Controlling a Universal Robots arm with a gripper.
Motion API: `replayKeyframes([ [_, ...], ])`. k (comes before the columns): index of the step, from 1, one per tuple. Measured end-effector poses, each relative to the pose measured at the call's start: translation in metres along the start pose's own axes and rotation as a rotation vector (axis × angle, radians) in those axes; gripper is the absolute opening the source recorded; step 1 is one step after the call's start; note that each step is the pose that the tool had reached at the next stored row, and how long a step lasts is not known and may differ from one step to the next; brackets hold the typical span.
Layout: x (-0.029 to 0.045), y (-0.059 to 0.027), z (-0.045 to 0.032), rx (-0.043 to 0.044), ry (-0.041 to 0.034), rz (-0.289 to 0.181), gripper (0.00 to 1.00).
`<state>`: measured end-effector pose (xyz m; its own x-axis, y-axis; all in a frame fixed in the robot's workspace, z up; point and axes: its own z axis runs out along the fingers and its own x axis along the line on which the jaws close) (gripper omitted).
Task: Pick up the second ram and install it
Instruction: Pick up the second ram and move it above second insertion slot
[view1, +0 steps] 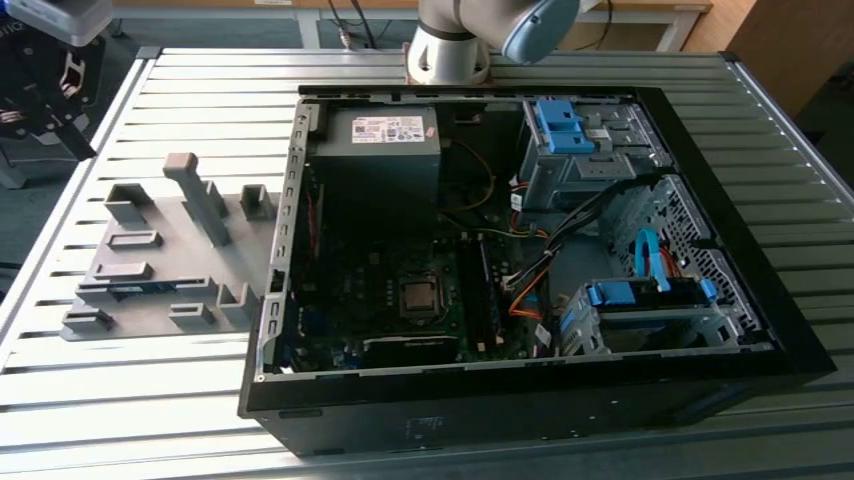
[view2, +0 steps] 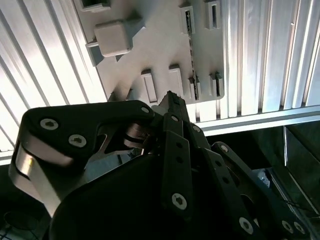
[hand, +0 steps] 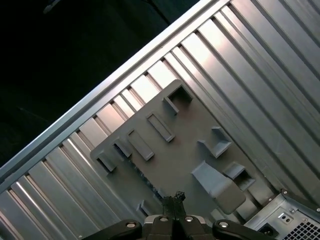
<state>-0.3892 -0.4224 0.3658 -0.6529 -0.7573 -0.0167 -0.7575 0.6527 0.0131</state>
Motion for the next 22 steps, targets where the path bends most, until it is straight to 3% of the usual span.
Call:
replayKeyframes([
  [6,0.0009,-0.0006,0.0009,-0.0010,0.0006,-0.067,0.11],
  [15,0.0040,-0.0026,0.0009,-0.0020,0.0001,-0.085,0.11],
  [22,0.0041,-0.0027,0.0013,-0.0039,0.0017,-0.199,0.11],
])
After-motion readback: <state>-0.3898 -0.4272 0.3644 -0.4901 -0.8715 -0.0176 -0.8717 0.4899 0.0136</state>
